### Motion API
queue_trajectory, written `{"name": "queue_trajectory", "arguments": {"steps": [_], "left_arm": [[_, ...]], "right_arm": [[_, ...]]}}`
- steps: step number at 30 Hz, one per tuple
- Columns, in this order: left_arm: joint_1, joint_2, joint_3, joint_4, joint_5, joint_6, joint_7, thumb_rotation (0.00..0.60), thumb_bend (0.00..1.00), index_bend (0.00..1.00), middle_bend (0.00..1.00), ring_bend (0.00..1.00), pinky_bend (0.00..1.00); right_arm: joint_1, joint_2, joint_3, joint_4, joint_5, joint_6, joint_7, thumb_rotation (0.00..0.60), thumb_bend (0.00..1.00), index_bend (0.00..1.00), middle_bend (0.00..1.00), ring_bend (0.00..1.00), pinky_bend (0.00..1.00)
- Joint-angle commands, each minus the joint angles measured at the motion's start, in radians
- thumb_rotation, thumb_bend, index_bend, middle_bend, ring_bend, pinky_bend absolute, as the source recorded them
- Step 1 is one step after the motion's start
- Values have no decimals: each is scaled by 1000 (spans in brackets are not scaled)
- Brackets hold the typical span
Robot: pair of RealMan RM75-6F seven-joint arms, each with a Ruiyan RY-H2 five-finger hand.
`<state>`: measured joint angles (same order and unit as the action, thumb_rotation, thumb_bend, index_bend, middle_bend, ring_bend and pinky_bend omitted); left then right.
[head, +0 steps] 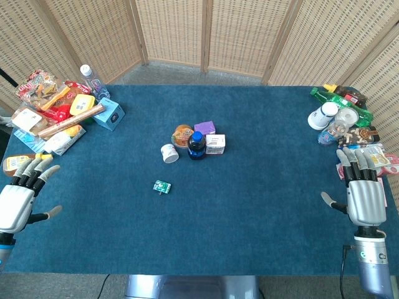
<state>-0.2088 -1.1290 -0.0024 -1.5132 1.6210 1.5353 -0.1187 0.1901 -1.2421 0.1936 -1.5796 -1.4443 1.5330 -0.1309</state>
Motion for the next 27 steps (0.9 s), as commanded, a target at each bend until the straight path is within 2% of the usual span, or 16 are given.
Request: {"name": "queue_trajectory", "arguments": {"steps": [1, 8, 14, 20, 27], "left_arm": [[0, 0, 0, 1, 3, -1, -1, 600, 167, 167, 0, 0, 0], [-5, -2, -2, -2, 22, -5, -4, 600, 168, 167, 0, 0, 0], [-59, -9, 9, -36, 111, -50, 40, 600, 168, 171, 0, 0, 0], [-154, -35, -4, -97, 152, -181, 154, 600, 168, 184, 0, 0, 0], [-253, -84, -50, -129, 74, -351, 246, 600, 168, 188, 0, 0, 0]], "right_arm": [[0, 1, 0, -1, 3, -4, 6, 600, 0, 0, 0, 0, 0], [0, 3, 0, -2, 3, -5, 15, 600, 0, 0, 0, 0, 0], [0, 5, 2, -3, 14, -13, 26, 600, 0, 0, 0, 0, 0], [-2, 9, 0, -5, 11, -13, 36, 600, 0, 0, 0, 0, 0], [-3, 13, 1, -7, 16, -16, 50, 600, 0, 0, 0, 0, 0]]}}
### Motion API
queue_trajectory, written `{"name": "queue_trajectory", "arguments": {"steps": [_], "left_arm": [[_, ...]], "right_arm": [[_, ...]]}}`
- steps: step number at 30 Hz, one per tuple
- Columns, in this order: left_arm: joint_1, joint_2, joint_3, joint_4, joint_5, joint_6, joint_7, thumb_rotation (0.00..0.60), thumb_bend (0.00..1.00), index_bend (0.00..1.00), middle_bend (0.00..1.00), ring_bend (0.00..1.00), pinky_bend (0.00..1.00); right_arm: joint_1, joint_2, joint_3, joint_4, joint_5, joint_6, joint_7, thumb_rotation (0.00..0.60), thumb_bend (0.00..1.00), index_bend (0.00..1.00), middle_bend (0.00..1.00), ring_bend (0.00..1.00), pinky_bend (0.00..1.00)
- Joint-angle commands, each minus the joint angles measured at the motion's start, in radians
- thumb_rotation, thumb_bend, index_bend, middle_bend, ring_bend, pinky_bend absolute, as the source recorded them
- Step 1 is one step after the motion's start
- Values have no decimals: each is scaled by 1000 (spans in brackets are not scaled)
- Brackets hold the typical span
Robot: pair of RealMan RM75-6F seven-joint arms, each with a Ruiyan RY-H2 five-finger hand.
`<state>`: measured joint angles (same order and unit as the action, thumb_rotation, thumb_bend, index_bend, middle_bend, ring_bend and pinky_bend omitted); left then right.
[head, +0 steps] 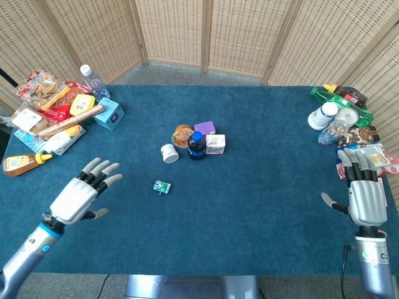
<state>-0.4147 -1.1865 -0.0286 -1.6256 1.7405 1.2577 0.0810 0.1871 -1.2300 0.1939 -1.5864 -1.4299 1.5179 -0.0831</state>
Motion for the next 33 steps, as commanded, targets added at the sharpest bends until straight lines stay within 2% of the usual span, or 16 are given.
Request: {"name": "queue_trajectory", "arguments": {"steps": [1, 7, 18, 26, 33], "left_arm": [[-58, -32, -30, -18, -65, -97, 57, 600, 168, 188, 0, 0, 0], [-129, -57, -71, -26, -222, -254, 141, 600, 168, 184, 0, 0, 0], [-254, -140, -119, -10, -415, -406, 335, 600, 168, 190, 0, 0, 0], [-322, -222, -118, 7, -562, -433, 484, 600, 168, 219, 0, 0, 0], [-368, -280, -108, 27, -656, -433, 558, 600, 168, 239, 0, 0, 0]], "right_arm": [[-1, 1, 1, 0, 3, -1, 4, 600, 0, 0, 0, 0, 0], [-2, 5, 5, -2, 12, -5, 18, 600, 0, 0, 0, 0, 0], [-2, 8, 8, -1, 23, -12, 31, 600, 0, 0, 0, 0, 0], [-2, 10, 10, 1, 27, -16, 46, 600, 0, 0, 0, 0, 0], [-3, 13, 10, 1, 29, -17, 55, 600, 0, 0, 0, 0, 0]]}}
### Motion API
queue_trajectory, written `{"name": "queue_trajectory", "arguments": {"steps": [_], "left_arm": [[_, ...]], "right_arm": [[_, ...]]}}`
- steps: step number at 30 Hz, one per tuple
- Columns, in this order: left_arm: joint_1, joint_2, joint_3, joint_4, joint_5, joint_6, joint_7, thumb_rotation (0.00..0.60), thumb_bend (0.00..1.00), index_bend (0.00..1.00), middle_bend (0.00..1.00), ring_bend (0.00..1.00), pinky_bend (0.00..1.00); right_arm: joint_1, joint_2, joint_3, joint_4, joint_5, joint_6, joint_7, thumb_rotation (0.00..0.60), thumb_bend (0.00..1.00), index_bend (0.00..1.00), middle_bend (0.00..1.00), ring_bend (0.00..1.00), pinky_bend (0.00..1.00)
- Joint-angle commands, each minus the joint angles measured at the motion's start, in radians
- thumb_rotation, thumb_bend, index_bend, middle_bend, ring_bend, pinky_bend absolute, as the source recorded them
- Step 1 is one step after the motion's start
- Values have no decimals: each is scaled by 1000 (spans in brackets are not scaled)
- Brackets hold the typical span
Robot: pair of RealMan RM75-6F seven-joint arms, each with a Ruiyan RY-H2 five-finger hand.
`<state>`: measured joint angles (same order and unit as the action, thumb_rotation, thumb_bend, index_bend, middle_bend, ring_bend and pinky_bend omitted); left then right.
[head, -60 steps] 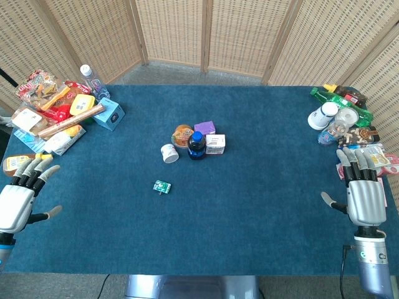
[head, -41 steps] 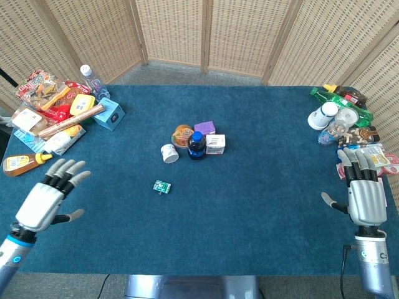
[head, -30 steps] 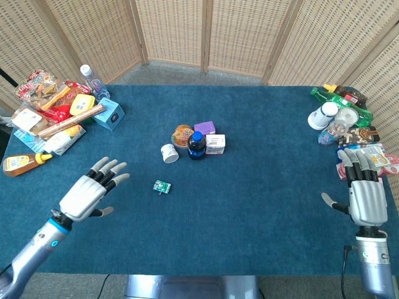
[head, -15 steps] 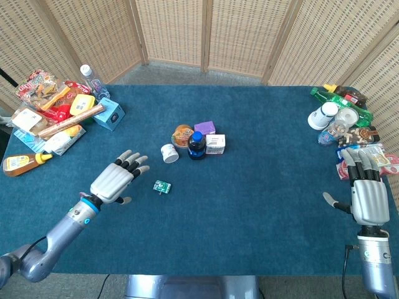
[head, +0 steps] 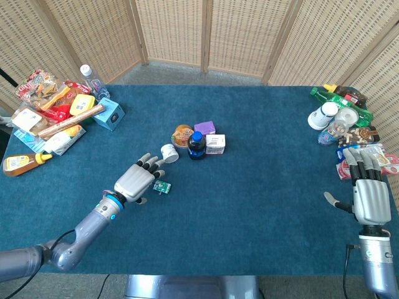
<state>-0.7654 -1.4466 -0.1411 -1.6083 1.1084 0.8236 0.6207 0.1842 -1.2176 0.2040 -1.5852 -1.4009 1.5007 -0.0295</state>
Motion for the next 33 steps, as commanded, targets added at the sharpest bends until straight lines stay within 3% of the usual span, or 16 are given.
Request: {"name": "queue_trajectory", "arguments": {"steps": [1, 16, 24, 33], "left_arm": [[-22, -26, 5, 12, -33, 3, 23, 600, 168, 247, 0, 0, 0], [-86, -97, 17, 58, -129, 38, 70, 600, 167, 372, 2, 0, 0], [-103, -127, 38, 76, -141, 68, 99, 600, 165, 503, 13, 0, 0], [-103, -130, 46, 82, -118, 107, 86, 600, 161, 575, 41, 0, 0]], "right_arm": [[0, 1, 1, 0, 1, 0, 3, 600, 0, 0, 0, 0, 0], [-3, 5, 0, -1, 3, -1, 16, 600, 0, 0, 0, 0, 0], [-5, 6, -1, 0, -1, 1, 22, 600, 0, 0, 0, 0, 0], [-6, 7, -2, 0, -2, 1, 27, 600, 0, 0, 0, 0, 0]]}}
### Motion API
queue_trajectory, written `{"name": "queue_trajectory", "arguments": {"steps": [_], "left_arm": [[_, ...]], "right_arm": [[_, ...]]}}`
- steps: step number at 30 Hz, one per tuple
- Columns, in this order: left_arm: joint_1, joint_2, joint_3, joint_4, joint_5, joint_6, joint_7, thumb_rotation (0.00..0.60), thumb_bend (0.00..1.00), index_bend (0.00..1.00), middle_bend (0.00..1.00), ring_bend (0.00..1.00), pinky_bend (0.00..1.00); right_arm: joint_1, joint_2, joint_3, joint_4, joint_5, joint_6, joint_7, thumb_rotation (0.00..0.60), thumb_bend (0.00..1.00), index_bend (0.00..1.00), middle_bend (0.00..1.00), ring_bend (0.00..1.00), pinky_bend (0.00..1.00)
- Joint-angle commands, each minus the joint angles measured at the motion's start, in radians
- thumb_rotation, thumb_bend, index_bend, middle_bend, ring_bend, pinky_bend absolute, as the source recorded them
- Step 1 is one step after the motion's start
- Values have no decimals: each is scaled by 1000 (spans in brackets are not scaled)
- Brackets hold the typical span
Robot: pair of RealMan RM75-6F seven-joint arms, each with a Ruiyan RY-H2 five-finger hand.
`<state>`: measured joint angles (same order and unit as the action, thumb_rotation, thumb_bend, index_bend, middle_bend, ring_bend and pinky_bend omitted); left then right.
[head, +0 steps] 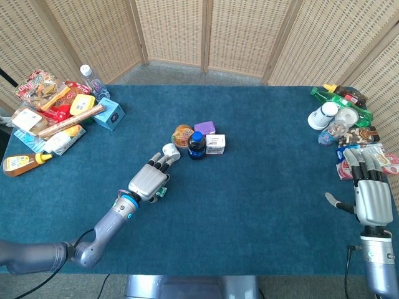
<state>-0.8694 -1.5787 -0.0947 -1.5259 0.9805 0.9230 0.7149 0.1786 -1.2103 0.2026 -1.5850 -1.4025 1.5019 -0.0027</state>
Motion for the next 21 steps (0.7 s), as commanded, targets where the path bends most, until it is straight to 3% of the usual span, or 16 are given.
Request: {"name": "queue_trajectory", "arguments": {"steps": [1, 10, 21], "left_arm": [[2, 3, 1, 0, 19, 11, -14, 600, 161, 581, 46, 0, 0], [13, 44, 0, -44, 70, 44, -52, 600, 162, 599, 55, 0, 0], [38, 191, -27, -217, 172, 122, -100, 600, 159, 606, 55, 0, 0]], "right_arm": [[0, 0, 0, 0, 0, -1, 0, 600, 0, 0, 0, 0, 0], [0, -1, 0, 0, 1, -2, -2, 600, 0, 0, 0, 0, 0], [1, -2, -4, -3, -1, -3, -14, 600, 0, 0, 0, 0, 0]]}}
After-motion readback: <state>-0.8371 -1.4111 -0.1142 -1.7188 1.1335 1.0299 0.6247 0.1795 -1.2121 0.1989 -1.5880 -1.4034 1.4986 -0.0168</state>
